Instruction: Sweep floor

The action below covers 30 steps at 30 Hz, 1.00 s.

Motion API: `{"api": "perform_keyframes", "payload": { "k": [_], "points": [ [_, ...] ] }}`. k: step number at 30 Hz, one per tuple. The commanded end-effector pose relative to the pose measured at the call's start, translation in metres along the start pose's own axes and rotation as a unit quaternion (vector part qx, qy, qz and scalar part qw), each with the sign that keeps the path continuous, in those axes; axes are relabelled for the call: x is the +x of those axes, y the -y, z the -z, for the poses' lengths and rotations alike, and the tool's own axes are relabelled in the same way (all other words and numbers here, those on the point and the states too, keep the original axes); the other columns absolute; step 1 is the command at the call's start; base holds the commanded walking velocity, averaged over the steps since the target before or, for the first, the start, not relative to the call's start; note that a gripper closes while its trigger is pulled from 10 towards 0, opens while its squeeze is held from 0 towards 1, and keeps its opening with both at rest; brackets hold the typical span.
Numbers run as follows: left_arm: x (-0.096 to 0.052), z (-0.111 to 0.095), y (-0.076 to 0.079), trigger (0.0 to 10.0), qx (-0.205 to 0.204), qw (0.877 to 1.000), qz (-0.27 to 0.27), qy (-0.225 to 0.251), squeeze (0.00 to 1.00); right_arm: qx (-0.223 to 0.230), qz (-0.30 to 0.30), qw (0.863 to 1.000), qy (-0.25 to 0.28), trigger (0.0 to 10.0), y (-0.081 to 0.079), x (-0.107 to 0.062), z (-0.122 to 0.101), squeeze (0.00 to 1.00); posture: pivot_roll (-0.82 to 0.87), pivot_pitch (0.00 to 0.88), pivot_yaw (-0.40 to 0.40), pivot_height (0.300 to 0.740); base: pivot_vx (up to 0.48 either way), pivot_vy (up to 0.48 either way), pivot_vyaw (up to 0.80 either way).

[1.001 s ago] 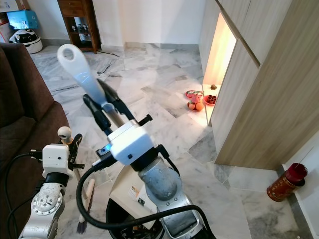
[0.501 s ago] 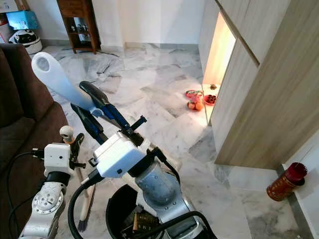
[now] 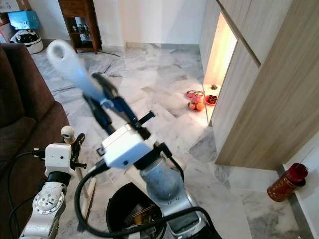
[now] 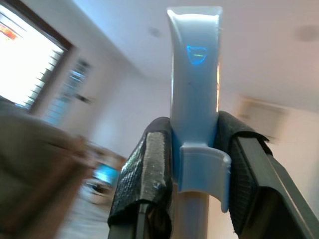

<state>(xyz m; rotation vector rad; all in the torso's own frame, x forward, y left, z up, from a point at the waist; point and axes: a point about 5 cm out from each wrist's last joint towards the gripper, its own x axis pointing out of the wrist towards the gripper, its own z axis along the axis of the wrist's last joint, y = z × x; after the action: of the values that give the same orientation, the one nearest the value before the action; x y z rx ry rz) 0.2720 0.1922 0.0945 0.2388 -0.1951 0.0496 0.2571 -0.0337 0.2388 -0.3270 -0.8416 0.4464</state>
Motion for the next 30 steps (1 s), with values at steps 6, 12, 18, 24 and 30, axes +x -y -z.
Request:
{"api": "perform_keyframes", "payload": {
  "k": [6,12,18,24,30],
  "points": [
    [0.003,-0.008,0.000,10.0,0.008,1.000,0.000,0.027,0.00,-0.104,0.141,0.982,-0.070,10.0,0.060,-0.007,0.030,0.00,0.08,0.000,0.015,0.740,0.000,0.000,0.00],
    [0.001,-0.006,0.002,10.0,0.007,1.000,0.005,0.023,0.00,-0.136,0.154,0.971,-0.124,10.0,0.072,-0.025,0.058,0.00,0.08,0.000,0.012,0.740,0.000,0.000,0.00],
    [0.000,-0.006,0.002,10.0,0.006,1.000,0.010,0.020,0.00,-0.134,0.191,0.950,-0.207,10.0,0.081,-0.052,0.089,0.00,0.08,0.000,0.013,0.740,0.000,0.000,0.00],
    [-0.001,-0.006,0.004,10.0,0.004,1.000,0.016,0.018,0.00,-0.160,0.197,0.938,-0.236,10.0,0.086,-0.068,0.105,0.00,0.08,0.000,0.016,0.740,0.000,0.000,0.00],
    [-0.002,-0.006,0.005,10.0,0.001,1.000,0.020,0.017,0.00,-0.168,0.216,0.923,-0.272,10.0,0.089,-0.086,0.119,0.00,0.08,0.000,0.015,0.740,0.000,0.000,0.00]
  ]
}}
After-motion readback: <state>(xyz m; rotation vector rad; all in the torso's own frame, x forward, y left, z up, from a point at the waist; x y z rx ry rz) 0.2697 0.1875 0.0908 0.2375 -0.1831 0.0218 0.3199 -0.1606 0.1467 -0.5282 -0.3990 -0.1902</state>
